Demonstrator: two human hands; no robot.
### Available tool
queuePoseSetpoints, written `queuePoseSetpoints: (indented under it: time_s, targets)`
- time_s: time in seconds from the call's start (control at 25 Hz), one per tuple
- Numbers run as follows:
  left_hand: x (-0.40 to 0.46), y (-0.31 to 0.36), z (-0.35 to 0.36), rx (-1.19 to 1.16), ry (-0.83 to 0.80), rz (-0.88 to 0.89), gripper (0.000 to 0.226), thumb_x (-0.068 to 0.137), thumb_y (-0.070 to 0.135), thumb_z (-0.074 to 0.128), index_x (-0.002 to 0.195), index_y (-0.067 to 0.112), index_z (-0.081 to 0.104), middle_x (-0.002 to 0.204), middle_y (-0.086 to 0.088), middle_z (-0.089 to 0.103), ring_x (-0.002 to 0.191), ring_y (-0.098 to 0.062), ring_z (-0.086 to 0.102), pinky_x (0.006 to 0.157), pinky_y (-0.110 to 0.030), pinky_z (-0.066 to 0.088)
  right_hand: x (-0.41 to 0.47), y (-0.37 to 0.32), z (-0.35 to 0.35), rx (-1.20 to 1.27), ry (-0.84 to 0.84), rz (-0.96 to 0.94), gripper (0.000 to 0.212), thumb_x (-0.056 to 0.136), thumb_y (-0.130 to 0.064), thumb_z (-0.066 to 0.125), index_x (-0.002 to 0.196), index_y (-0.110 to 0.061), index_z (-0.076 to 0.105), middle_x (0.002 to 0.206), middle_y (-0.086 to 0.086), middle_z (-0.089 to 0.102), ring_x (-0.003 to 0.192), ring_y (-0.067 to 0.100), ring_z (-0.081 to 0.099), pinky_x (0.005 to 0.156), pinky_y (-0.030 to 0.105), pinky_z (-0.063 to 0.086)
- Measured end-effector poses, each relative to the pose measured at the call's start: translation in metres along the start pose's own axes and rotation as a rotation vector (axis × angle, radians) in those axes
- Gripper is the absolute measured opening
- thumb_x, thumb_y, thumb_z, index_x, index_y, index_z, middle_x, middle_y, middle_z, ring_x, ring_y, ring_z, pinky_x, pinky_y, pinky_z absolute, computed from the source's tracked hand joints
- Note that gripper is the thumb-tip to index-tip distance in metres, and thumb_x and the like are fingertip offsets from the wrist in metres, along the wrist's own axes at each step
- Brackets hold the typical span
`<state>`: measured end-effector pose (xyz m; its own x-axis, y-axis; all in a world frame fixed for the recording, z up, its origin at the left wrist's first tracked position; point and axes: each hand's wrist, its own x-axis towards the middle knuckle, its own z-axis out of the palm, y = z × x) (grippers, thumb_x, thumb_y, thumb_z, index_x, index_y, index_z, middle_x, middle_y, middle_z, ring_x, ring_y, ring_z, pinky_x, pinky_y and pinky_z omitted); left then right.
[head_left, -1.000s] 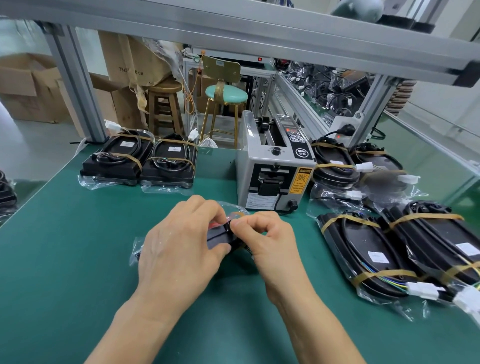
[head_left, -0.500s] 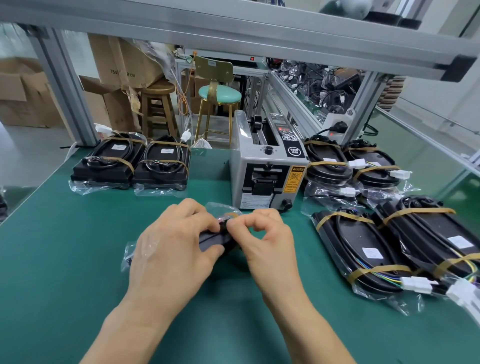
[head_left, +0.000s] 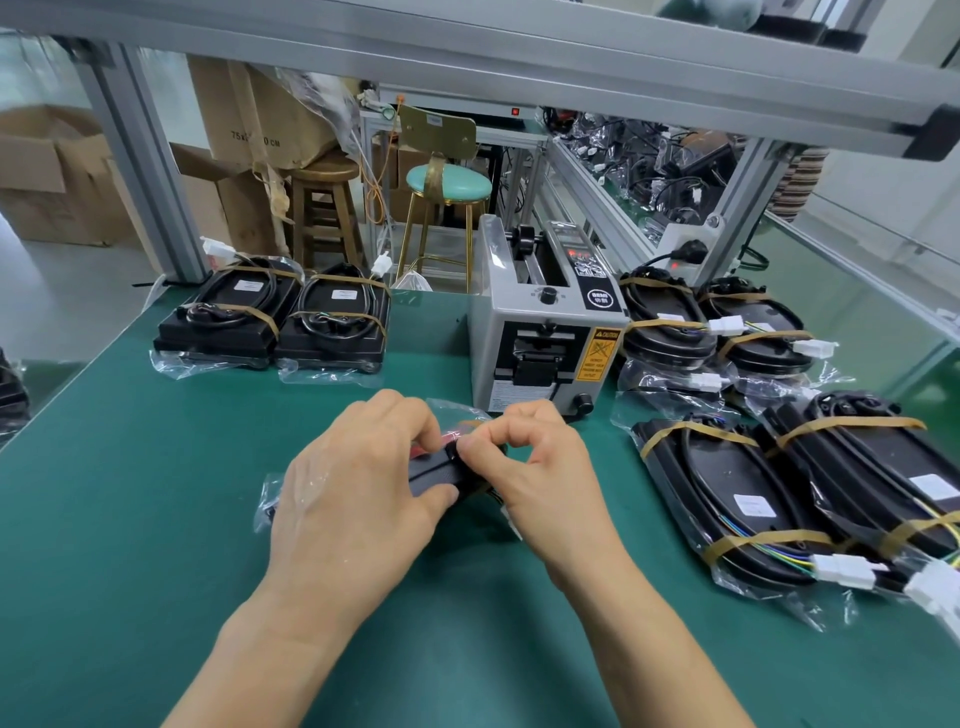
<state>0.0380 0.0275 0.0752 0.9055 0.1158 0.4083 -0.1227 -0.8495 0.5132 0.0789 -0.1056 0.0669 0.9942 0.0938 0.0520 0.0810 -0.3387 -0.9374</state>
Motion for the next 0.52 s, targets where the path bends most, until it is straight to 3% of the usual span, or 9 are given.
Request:
queuePoseSetpoints:
  time_s: [0.16,0.28,0.36,0.44,0.52]
  targets:
    - [-0.0006,0.002,-0.0007,-0.004,-0.015,0.017,0.032,0.057,0.021,0.086,0.078,0.028,0.063,0.08,0.014,0.056,0.074,-0.013,0.052,0.057,-0.027,0.039,-0.0002,-0.0007,0.0003,-0.035,0.018,-0.009,0.024,0.081,-0.022,0.072,0.058,-0.027,0.067,0.086,-0.012,0.047,0.099,0.011,0.055,0.102,0.047,0.038]
    - [-0.0006,0.003,-0.0004,-0.022,-0.017,0.015,0.03,0.057,0.02,0.087,0.079,0.029,0.07,0.081,0.014,0.058,0.074,-0.011,0.053,0.055,-0.021,0.035,-0.0014,-0.0019,0.0018,-0.073,0.023,-0.018,0.023,0.08,-0.023,0.074,0.059,-0.028,0.067,0.089,-0.011,0.05,0.1,0.009,0.056,0.101,0.043,0.038]
    - [-0.0001,0.0032,0.0004,-0.012,-0.018,0.018,0.028,0.055,0.019,0.088,0.078,0.026,0.073,0.08,0.013,0.059,0.073,-0.014,0.055,0.055,-0.023,0.037,-0.0006,-0.0004,0.002,-0.108,0.058,-0.001,0.009,0.076,-0.025,0.075,0.072,-0.03,0.068,0.094,-0.013,0.05,0.099,0.003,0.052,0.1,0.037,0.039]
    - [-0.0003,0.0026,0.0007,-0.015,-0.02,0.025,0.029,0.054,0.017,0.089,0.077,0.023,0.073,0.08,0.011,0.06,0.071,-0.016,0.056,0.057,-0.028,0.041,0.0026,0.0055,-0.002,-0.012,0.074,0.1,0.028,0.074,-0.023,0.077,0.095,-0.031,0.06,0.099,-0.014,0.047,0.094,0.001,0.048,0.091,0.024,0.04]
    - [-0.0014,0.0025,-0.0011,-0.029,-0.028,0.019,0.029,0.053,0.016,0.09,0.075,0.022,0.072,0.08,0.011,0.059,0.069,-0.016,0.055,0.057,-0.03,0.043,0.0049,0.0079,-0.0041,0.237,0.064,0.202,0.036,0.078,-0.014,0.075,0.103,-0.029,0.053,0.101,-0.009,0.048,0.091,0.006,0.048,0.079,0.016,0.041]
